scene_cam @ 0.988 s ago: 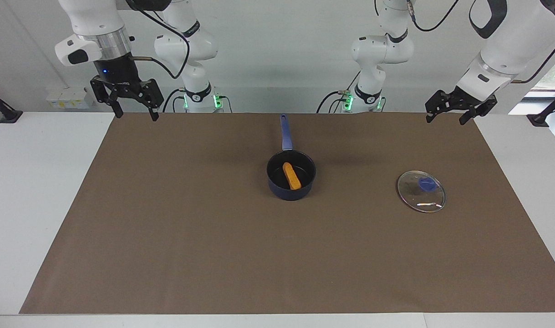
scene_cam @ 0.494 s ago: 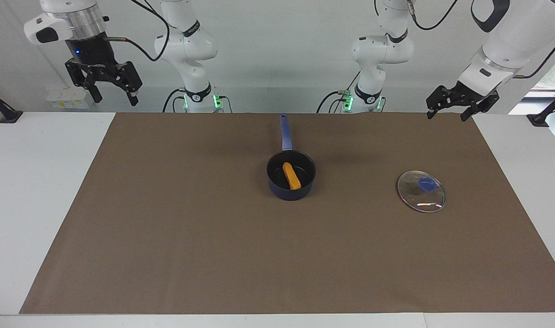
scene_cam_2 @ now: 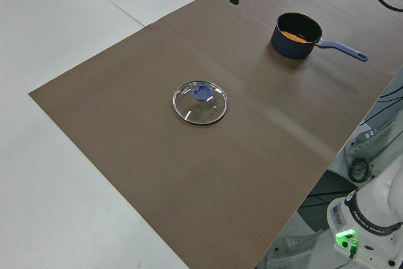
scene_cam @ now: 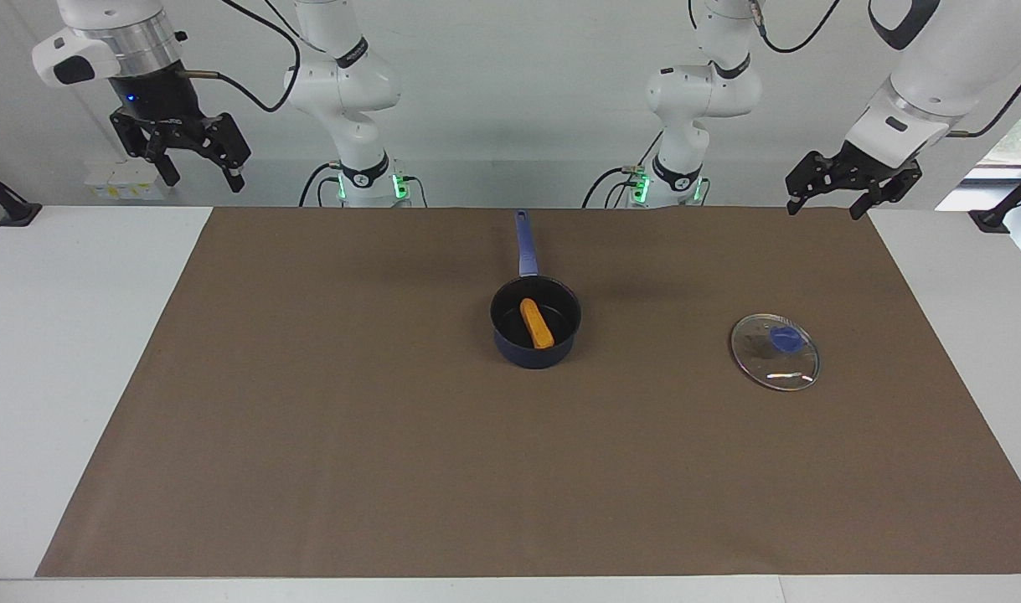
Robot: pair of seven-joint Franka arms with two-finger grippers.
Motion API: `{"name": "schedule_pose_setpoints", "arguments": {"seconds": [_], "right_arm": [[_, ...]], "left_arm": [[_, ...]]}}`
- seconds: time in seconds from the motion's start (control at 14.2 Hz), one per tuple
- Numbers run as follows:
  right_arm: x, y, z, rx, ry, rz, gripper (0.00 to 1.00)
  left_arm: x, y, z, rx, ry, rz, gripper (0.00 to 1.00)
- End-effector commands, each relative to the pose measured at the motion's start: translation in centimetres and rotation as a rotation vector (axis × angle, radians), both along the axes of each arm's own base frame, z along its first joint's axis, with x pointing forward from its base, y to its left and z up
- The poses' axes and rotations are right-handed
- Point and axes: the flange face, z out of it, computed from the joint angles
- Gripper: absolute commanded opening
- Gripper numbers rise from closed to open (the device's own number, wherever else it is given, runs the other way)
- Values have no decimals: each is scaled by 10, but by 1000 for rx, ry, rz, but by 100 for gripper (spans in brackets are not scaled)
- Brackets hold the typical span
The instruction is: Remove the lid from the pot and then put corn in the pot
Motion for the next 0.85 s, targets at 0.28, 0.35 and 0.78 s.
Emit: {"name": "schedule_pose_setpoints", "arguments": {"seconds": [0.28, 0.35, 0.78], "right_arm": [[-5, 11, -6, 25, 22, 51, 100], [-6, 11, -7, 24, 23, 64, 100], [-1, 35, -17, 5, 32, 193, 100]], "left_arm": [[-5, 1, 0, -5, 17, -9, 100], [-5, 1, 0, -6, 19, -9, 100], [-5, 0, 0, -6, 19, -11, 100]]}}
